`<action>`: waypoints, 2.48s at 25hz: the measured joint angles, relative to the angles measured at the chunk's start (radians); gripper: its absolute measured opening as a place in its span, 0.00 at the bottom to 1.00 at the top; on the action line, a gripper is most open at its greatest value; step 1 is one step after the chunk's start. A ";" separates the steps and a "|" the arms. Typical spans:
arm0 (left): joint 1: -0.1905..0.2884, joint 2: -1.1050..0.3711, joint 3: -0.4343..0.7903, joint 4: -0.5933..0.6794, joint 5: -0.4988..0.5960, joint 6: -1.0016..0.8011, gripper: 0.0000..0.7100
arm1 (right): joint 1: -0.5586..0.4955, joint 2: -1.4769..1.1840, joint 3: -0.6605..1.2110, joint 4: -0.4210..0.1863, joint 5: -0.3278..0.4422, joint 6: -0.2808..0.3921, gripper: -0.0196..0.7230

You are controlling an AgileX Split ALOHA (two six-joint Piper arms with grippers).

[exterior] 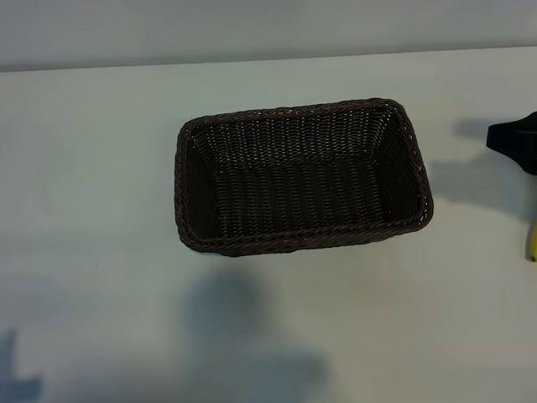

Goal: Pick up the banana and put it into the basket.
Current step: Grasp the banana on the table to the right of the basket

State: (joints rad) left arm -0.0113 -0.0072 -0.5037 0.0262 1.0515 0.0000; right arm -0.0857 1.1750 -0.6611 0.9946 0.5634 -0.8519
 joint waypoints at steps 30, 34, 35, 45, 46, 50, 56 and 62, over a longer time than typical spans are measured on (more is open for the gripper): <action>0.000 0.000 0.005 0.000 0.000 0.000 0.85 | 0.000 0.359 -0.346 -0.419 0.146 0.380 0.81; 0.000 0.000 0.005 0.000 0.000 0.000 0.85 | 0.000 0.415 -0.356 -0.577 0.147 0.510 0.81; 0.000 0.000 0.005 0.000 0.000 0.000 0.85 | 0.000 0.427 -0.358 -0.622 0.147 0.549 0.81; 0.000 0.000 0.006 0.000 0.000 0.000 0.85 | 0.000 0.544 -0.406 -0.936 0.155 0.812 0.81; 0.000 0.000 0.006 0.000 0.000 0.000 0.85 | 0.000 0.564 -0.412 -0.950 0.159 0.817 0.81; 0.000 0.000 0.006 0.000 0.000 0.000 0.85 | 0.000 0.630 -0.444 -0.987 0.171 0.832 0.81; 0.000 0.000 0.006 0.000 0.000 0.000 0.85 | 0.000 0.658 -0.463 -0.995 0.174 0.845 0.81; 0.000 0.000 0.006 0.000 0.000 0.000 0.85 | -0.037 0.666 -0.464 -1.008 0.178 0.845 0.81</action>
State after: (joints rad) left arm -0.0113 -0.0072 -0.4973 0.0262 1.0514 0.0000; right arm -0.1231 1.8410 -1.1250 -0.0130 0.7419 -0.0067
